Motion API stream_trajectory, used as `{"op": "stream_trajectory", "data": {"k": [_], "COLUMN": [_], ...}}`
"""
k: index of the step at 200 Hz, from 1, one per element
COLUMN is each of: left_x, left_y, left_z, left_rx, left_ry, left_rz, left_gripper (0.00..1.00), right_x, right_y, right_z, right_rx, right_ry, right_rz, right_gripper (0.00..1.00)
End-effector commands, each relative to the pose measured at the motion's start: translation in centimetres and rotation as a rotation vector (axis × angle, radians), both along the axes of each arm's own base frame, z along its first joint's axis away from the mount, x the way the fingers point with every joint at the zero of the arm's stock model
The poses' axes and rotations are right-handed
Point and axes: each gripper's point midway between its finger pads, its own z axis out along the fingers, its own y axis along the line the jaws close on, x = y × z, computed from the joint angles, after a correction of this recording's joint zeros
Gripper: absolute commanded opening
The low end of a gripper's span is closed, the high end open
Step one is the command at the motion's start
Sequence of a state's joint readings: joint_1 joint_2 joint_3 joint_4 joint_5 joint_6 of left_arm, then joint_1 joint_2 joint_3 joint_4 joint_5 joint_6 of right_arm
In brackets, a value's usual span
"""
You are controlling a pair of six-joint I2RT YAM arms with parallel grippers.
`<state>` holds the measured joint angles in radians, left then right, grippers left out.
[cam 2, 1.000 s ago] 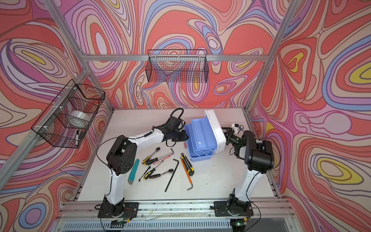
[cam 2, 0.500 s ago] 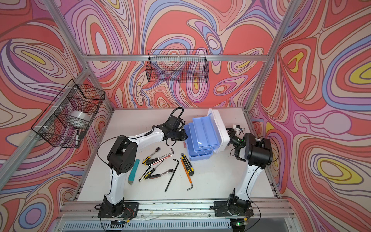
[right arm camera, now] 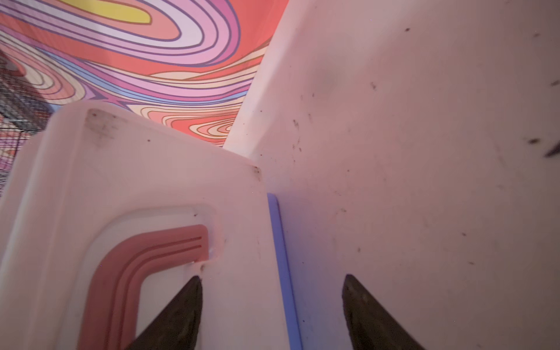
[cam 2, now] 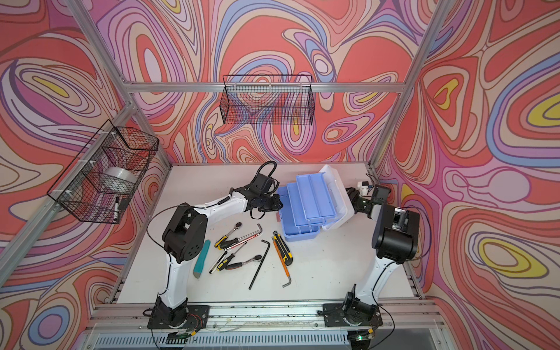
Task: Pack the tool kit
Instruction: 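Swing the white lid back with the right gripper while the left holds the base, then release the lid and raise the right gripper above the open trays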
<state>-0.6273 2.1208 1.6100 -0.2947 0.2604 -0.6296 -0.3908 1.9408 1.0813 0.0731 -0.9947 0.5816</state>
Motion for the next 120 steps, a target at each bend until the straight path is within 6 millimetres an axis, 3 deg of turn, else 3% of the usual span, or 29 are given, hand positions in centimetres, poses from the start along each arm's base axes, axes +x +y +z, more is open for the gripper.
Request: {"op": "stream_trajectory", "data": {"k": [1,72,120], "left_x": [0.1,-0.3,-0.3], "left_y": [0.4,0.1,0.0], "left_z": [-1.5,-0.7,-0.4], "left_rx": [0.04,0.008,-0.001], "left_ry": [0.02,0.011,0.005], "left_rz": [0.003,-0.017,-0.022], "left_gripper": [0.22,0.24,0.26], "right_x": [-1.1,0.1,0.1], "right_y": [-1.3,-4.3,-7.6], "right_z": [-1.4,0.3,0.8], "right_rx": [-0.137,-0.302,-0.495], "right_ry": [0.104,0.147,0.238], "right_rz": [-0.01,-0.086,-0.151], "right_gripper": [0.75,0.76,0.73]}}
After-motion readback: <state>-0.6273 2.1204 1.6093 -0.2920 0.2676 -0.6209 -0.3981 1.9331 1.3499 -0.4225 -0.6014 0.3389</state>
